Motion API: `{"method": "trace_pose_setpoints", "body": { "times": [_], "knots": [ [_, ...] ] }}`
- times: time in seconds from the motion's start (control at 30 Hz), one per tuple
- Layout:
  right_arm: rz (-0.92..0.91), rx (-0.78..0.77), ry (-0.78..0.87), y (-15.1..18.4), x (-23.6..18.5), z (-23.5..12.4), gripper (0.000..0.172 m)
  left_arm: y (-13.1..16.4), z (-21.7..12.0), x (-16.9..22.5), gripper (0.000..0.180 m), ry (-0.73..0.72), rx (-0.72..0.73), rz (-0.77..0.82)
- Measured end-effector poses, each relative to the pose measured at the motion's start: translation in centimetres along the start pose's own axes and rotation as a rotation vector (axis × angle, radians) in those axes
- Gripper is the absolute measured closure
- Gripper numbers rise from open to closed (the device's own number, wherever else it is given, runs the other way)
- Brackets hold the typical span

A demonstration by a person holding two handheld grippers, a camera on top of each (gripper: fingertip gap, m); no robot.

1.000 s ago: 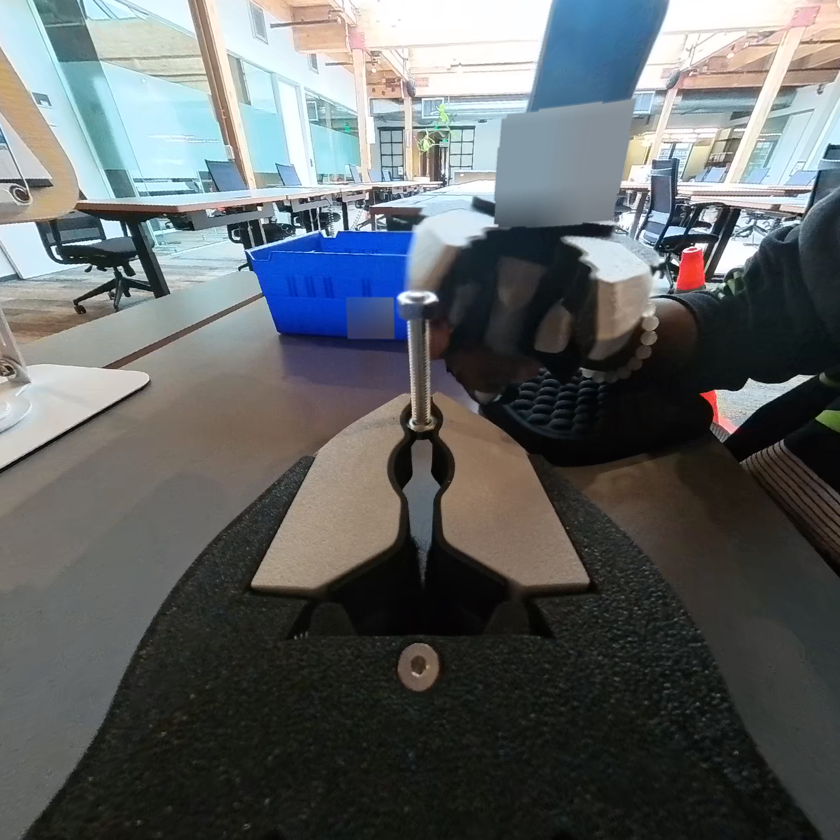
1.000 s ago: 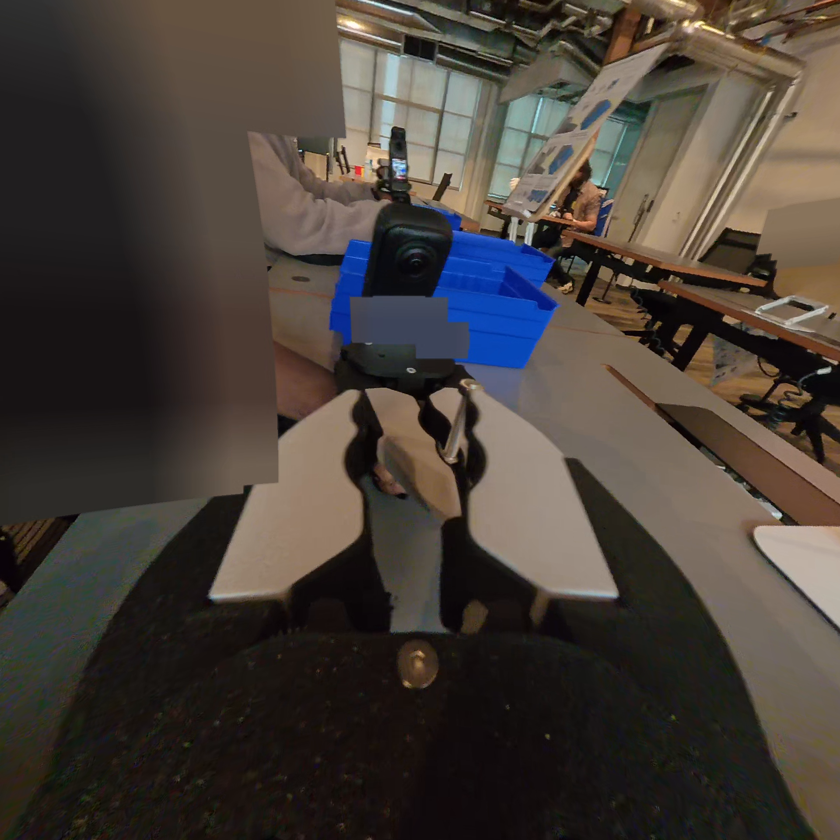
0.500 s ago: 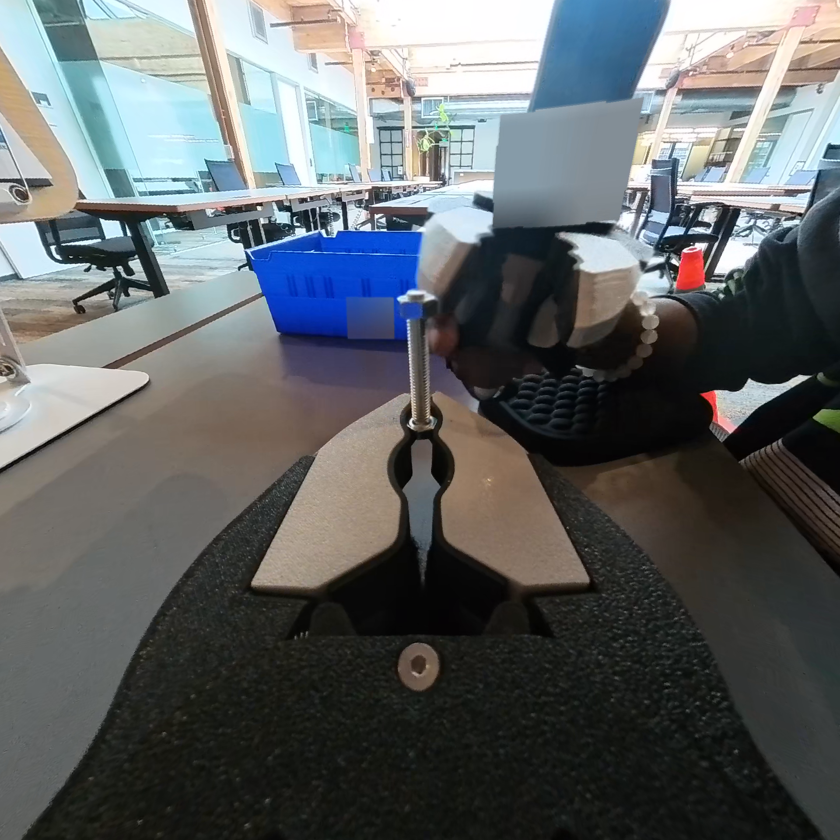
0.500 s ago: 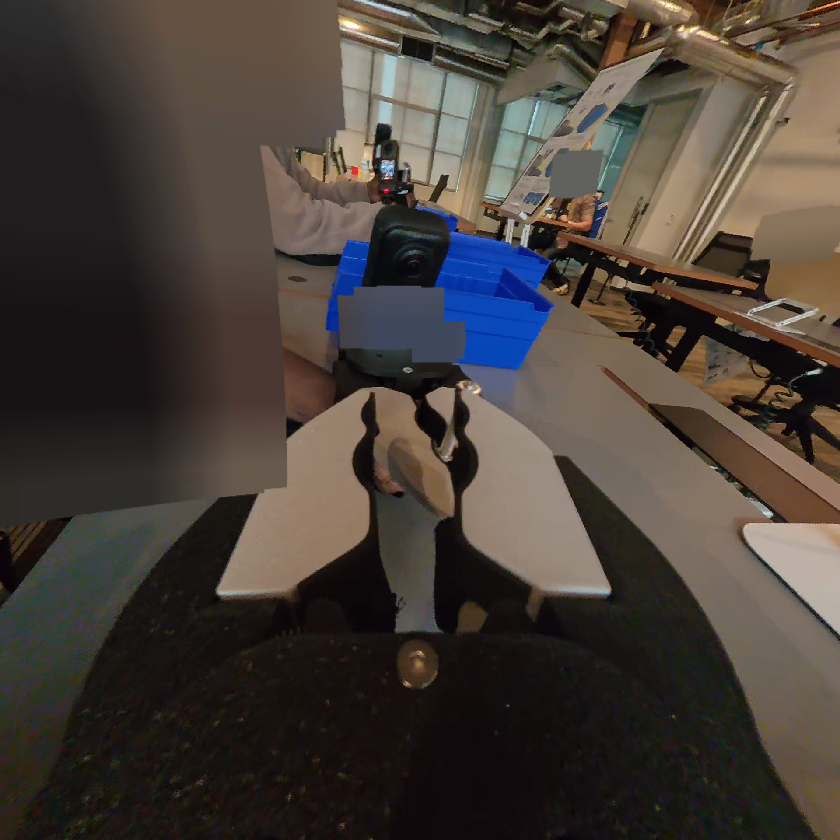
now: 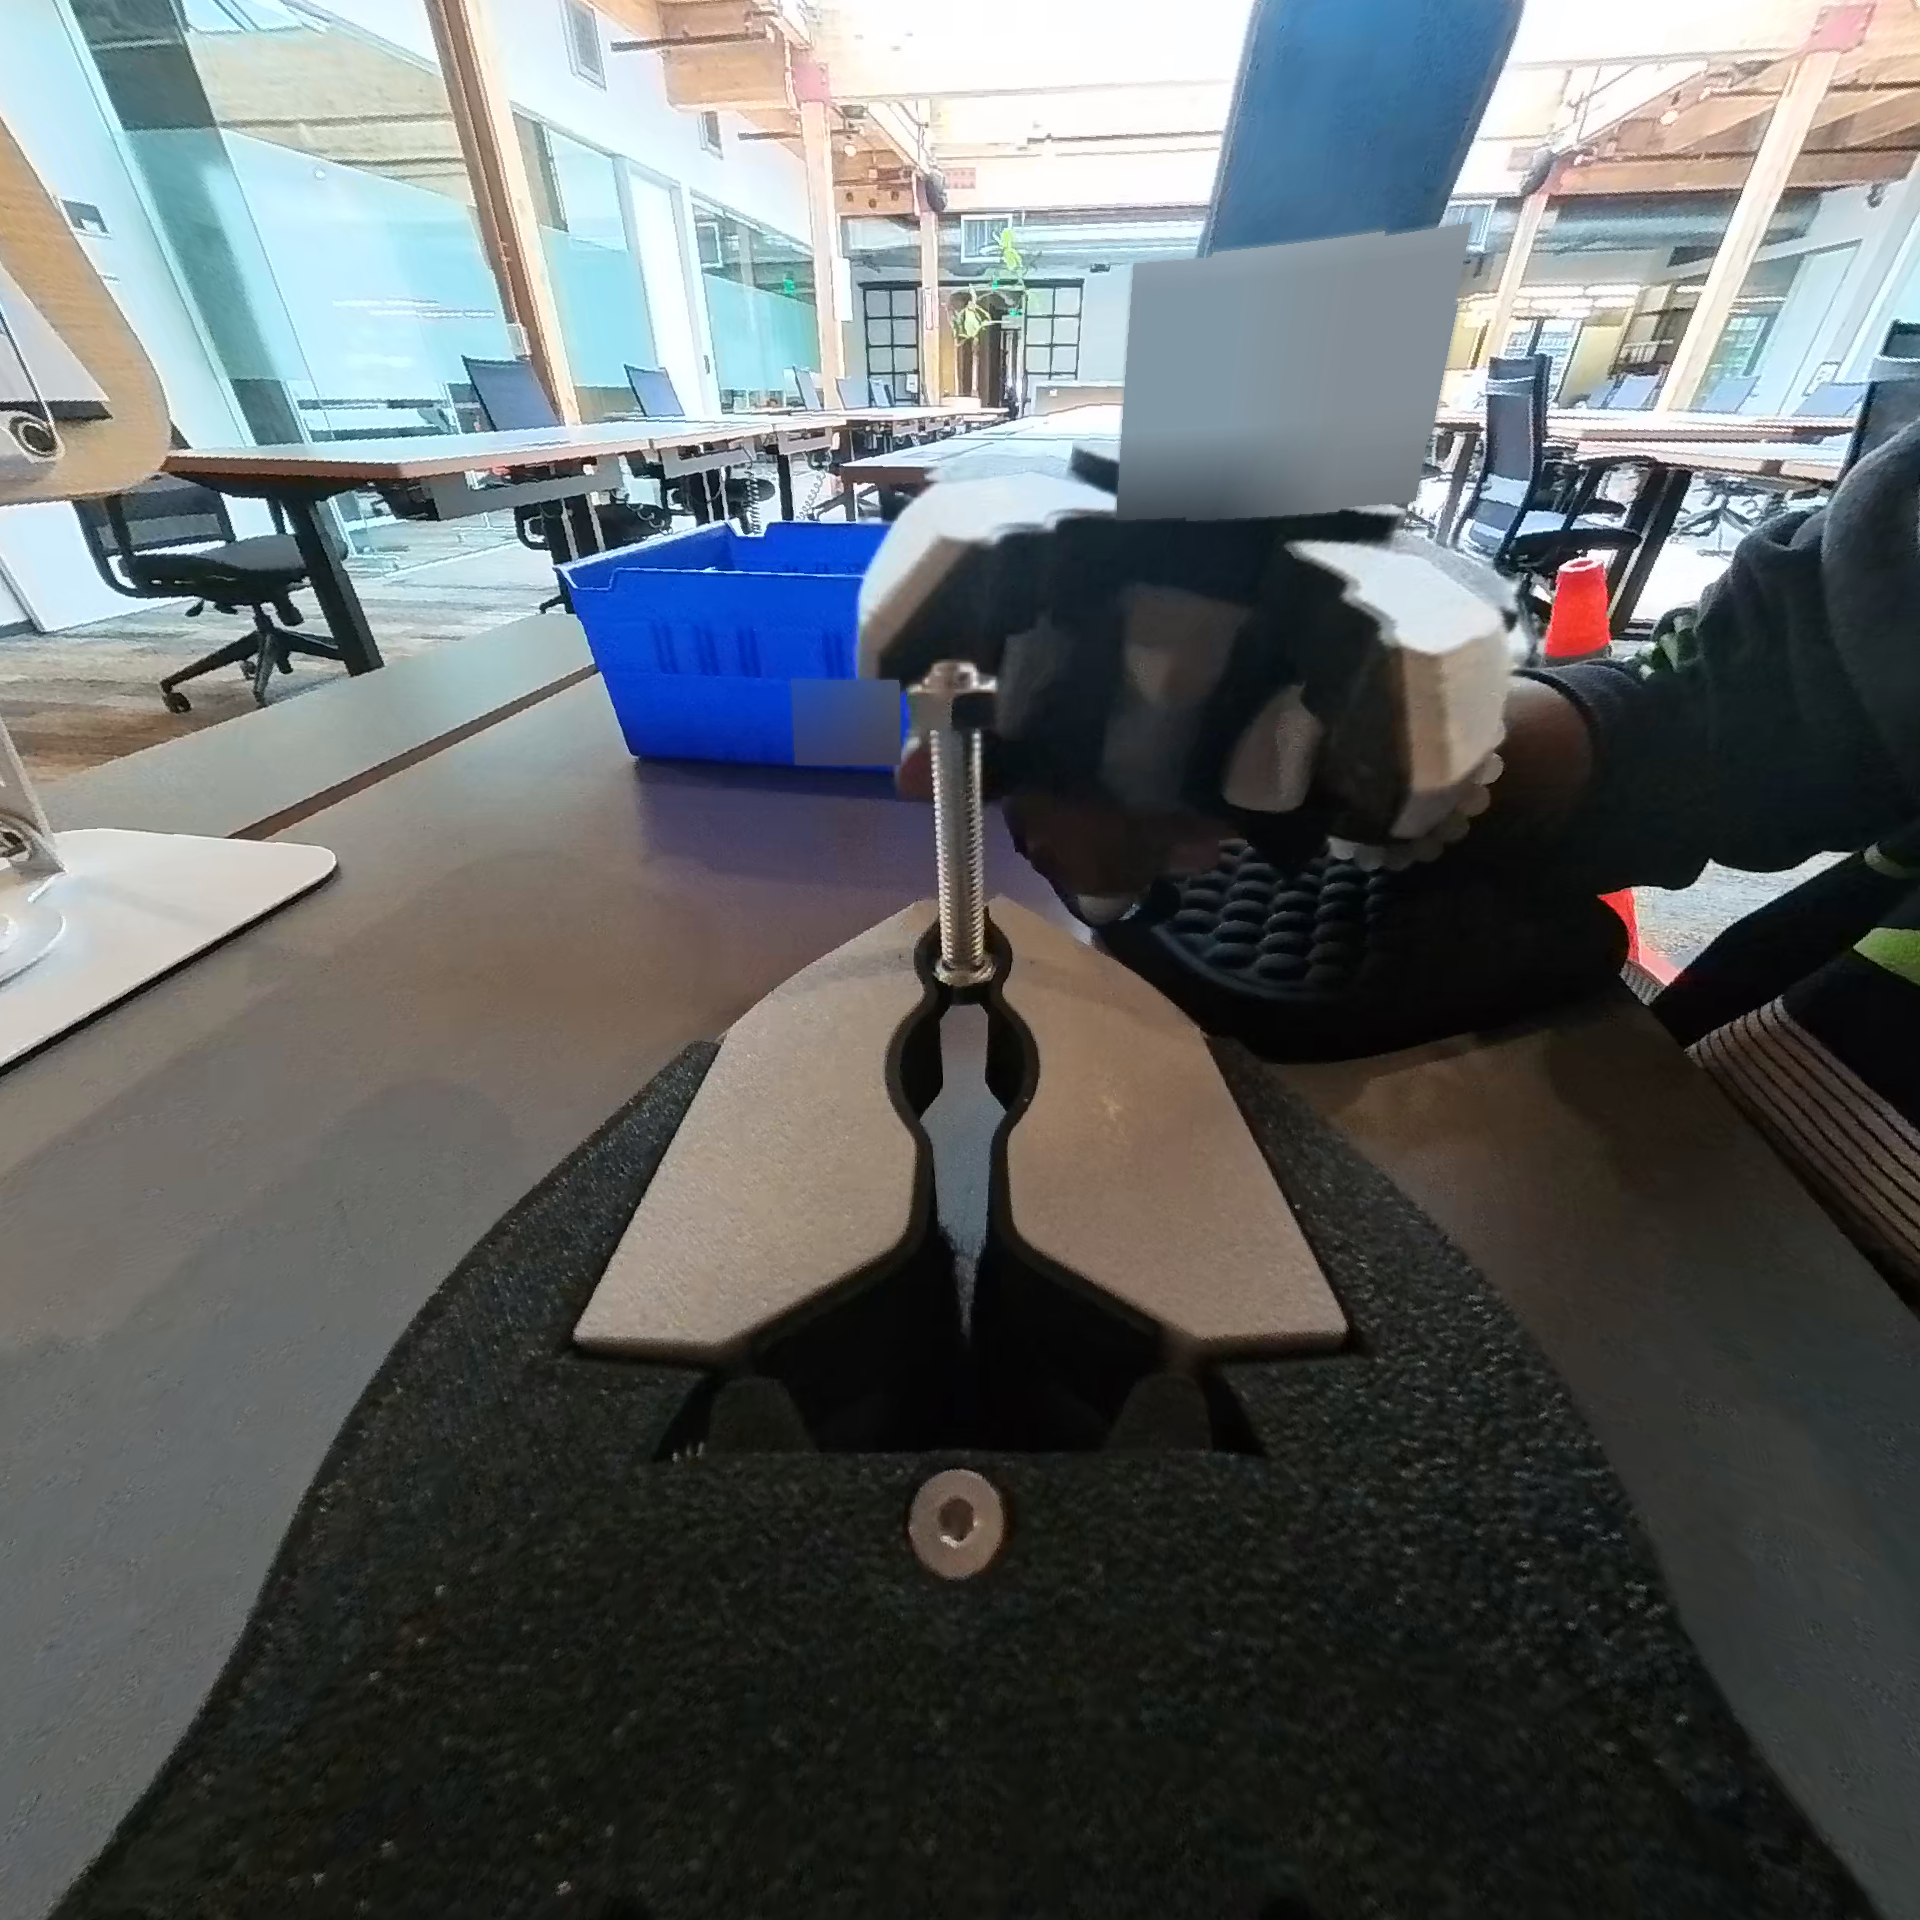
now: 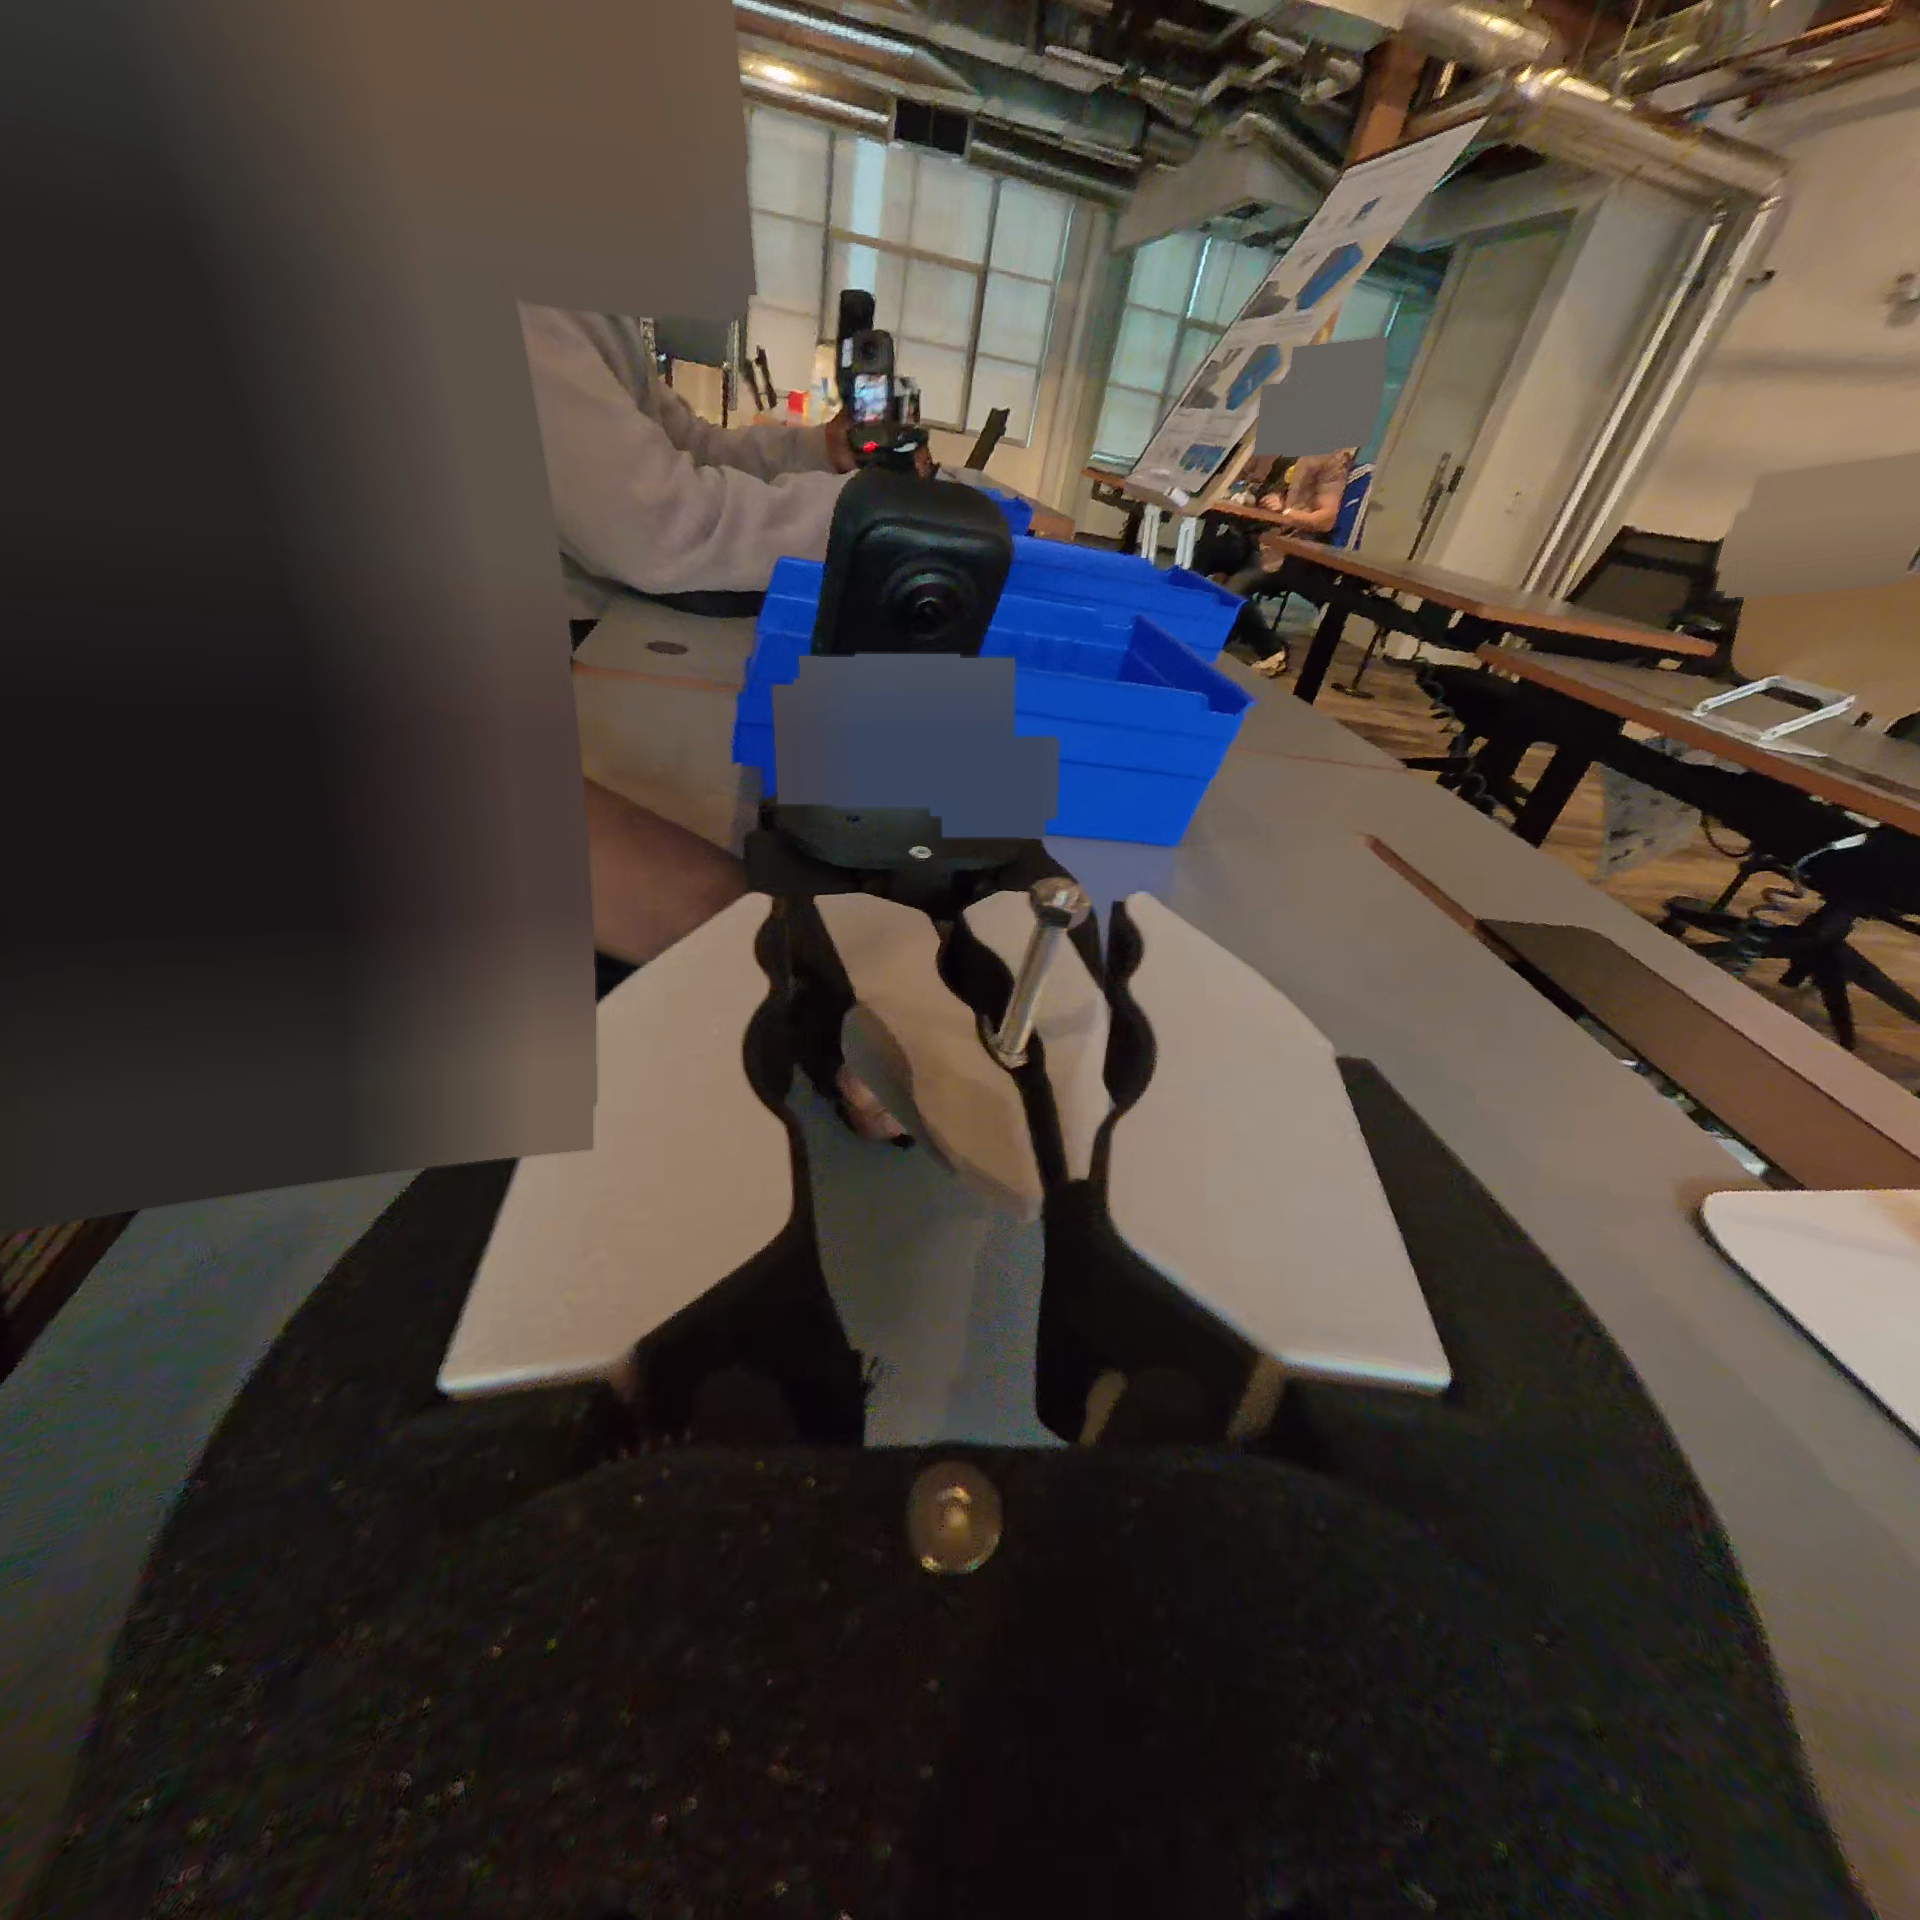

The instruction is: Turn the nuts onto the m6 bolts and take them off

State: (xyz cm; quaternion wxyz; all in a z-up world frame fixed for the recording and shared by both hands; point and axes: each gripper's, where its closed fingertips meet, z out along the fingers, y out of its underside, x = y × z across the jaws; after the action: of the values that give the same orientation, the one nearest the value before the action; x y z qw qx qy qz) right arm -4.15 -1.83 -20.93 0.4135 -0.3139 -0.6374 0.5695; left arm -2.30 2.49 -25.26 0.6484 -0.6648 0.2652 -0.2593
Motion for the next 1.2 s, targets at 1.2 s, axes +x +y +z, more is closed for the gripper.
{"method": "trace_pose_setpoints", "body": {
  "times": [1.2],
  "knots": [
    [0.008, 0.006, -0.025, -0.2, -0.4, -0.4, 0.149, 0.0, 0.0, -0.1, 0.178, -0.005, -0.003, -0.003]
  ]
}}
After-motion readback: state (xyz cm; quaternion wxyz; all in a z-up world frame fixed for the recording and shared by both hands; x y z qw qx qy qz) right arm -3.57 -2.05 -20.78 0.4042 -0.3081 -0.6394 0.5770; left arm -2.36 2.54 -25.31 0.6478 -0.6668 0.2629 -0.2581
